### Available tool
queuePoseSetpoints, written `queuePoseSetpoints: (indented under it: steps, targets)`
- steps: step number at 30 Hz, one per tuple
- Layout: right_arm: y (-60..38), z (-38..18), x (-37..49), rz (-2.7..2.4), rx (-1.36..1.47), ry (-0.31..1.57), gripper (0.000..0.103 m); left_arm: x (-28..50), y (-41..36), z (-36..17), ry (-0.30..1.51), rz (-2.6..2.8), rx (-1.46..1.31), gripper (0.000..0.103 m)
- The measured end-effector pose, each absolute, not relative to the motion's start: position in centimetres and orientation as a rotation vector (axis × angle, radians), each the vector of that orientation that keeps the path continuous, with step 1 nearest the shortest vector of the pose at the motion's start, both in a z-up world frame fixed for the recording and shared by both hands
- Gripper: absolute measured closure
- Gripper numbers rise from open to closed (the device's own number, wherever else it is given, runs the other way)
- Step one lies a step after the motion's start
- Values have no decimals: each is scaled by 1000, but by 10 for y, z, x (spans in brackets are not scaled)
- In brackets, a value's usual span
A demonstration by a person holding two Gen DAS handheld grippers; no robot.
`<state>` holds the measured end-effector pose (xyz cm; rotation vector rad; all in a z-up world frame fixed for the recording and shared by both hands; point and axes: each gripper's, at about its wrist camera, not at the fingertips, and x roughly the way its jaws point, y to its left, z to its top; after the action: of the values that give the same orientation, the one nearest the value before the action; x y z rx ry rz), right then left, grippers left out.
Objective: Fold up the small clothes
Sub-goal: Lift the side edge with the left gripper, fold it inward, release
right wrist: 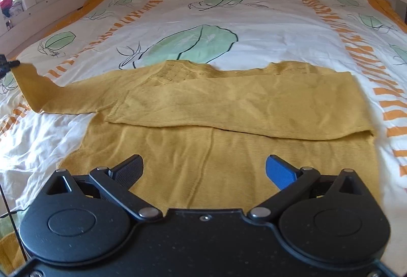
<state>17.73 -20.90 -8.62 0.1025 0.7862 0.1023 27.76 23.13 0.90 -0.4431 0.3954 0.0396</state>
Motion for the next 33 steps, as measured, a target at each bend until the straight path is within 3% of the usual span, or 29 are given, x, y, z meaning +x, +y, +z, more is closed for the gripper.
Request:
queuePoseSetpoints:
  steps: [12,27,29,31,33]
  targets:
    - [-260,-74,151,61,179,737,1,287,68,53,405,-294,-346,100]
    - [-296,-73,143,41,297,689,1,291,-96,-50,680,-488,-160,99]
    - [-298,-75,143,37,304,690,1,289,-100,-58,712,-509,-139,94]
    - [-300,-76,143,33,308,694,1,283,-98,-62,727,-537,-132,75]
    - [-301,-77,143,30,314,698,1,273,-94,-61,715,-549,-116,70]
